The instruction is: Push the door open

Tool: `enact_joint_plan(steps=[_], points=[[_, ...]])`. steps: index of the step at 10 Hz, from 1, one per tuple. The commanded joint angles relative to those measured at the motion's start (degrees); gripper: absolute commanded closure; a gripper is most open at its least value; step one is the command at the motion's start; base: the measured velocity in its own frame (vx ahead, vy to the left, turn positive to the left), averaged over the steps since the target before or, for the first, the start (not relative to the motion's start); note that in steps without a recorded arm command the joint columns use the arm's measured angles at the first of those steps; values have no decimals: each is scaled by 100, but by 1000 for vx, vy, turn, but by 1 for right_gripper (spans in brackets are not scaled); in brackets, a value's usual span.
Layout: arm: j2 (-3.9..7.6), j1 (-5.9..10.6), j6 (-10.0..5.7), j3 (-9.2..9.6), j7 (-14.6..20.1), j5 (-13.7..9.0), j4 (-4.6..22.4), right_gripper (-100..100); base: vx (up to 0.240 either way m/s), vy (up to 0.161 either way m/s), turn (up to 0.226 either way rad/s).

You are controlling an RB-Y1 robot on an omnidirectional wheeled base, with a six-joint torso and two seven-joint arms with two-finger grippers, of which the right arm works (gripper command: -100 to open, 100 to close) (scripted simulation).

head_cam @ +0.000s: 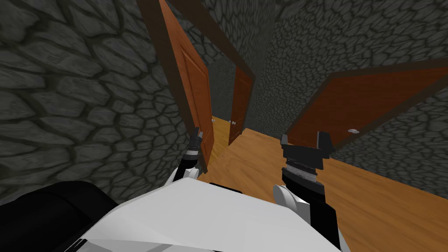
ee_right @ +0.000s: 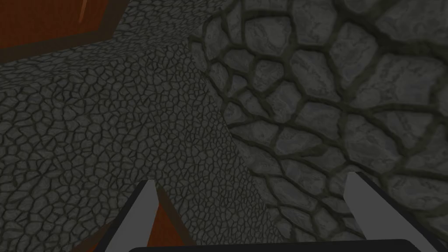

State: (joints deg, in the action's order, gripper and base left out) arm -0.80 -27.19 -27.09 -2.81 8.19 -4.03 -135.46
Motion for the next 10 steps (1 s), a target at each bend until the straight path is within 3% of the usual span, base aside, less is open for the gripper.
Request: enact_joint_plan(steps=[1, 7, 10], points=[[82, 41, -72, 96, 98, -130, 163, -100, 103, -15, 194], [274, 165, -286, 384, 390, -520, 650, -100, 165, -72, 150], [410, 276, -479, 643, 654, -872, 1089, -100, 191, -100, 229]])
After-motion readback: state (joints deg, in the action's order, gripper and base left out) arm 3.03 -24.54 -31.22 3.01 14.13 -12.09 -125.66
